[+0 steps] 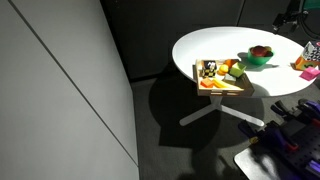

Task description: Put the strawberry in the bowl

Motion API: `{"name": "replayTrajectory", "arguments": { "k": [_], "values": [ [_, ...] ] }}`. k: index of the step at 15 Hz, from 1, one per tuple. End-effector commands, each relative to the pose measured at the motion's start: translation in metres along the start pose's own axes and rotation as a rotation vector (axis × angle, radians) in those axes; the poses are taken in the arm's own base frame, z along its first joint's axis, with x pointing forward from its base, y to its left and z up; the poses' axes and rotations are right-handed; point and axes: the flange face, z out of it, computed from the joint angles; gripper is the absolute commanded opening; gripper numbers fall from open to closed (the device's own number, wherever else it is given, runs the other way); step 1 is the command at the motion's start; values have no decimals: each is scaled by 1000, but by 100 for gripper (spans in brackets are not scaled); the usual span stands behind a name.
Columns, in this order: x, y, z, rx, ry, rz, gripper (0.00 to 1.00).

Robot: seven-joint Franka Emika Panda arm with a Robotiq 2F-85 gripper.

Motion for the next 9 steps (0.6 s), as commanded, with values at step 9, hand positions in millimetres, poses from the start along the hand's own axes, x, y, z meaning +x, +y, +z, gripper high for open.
{"name": "replayTrajectory", "arguments": {
  "k": [9],
  "values": [
    [-62, -56, -56, -10, 125, -220, 100]
  ]
}}
